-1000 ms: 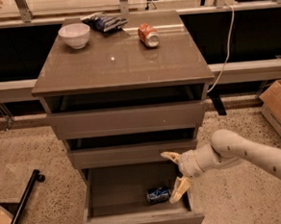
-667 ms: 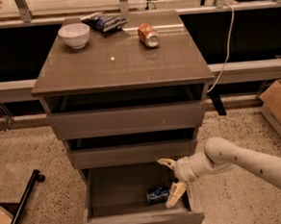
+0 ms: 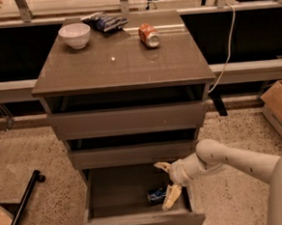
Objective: Pick pepsi can from bottom drawer and place on counter
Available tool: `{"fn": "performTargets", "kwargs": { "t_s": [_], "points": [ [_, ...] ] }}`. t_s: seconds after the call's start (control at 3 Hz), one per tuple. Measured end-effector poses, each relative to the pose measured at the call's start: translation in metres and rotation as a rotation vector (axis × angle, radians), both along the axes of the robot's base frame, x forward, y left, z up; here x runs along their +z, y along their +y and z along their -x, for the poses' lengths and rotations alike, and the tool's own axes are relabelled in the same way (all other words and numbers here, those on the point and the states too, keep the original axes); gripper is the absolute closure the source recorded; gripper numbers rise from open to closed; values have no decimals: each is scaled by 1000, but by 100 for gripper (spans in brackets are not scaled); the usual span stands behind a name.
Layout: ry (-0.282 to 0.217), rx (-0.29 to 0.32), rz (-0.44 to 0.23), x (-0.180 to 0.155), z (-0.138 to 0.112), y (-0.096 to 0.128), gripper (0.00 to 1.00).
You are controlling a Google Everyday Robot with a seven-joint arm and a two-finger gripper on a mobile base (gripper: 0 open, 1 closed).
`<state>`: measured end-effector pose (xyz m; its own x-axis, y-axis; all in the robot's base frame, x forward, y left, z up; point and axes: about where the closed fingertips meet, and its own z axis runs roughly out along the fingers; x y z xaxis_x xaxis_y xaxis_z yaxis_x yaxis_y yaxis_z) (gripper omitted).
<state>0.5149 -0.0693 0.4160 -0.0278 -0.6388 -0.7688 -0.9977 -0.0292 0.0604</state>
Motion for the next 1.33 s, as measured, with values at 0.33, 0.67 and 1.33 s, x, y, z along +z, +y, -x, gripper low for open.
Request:
{"fn": "performTargets", "kwargs": {
  "t_s": [0.33,0.67,1.33],
  "points": [
    [17,0,53,-88,-26,6,0],
    [26,1,57,-92,-26,8,0],
    [-52,-107,-10,-147,-65,-8,0]
  ]
}}
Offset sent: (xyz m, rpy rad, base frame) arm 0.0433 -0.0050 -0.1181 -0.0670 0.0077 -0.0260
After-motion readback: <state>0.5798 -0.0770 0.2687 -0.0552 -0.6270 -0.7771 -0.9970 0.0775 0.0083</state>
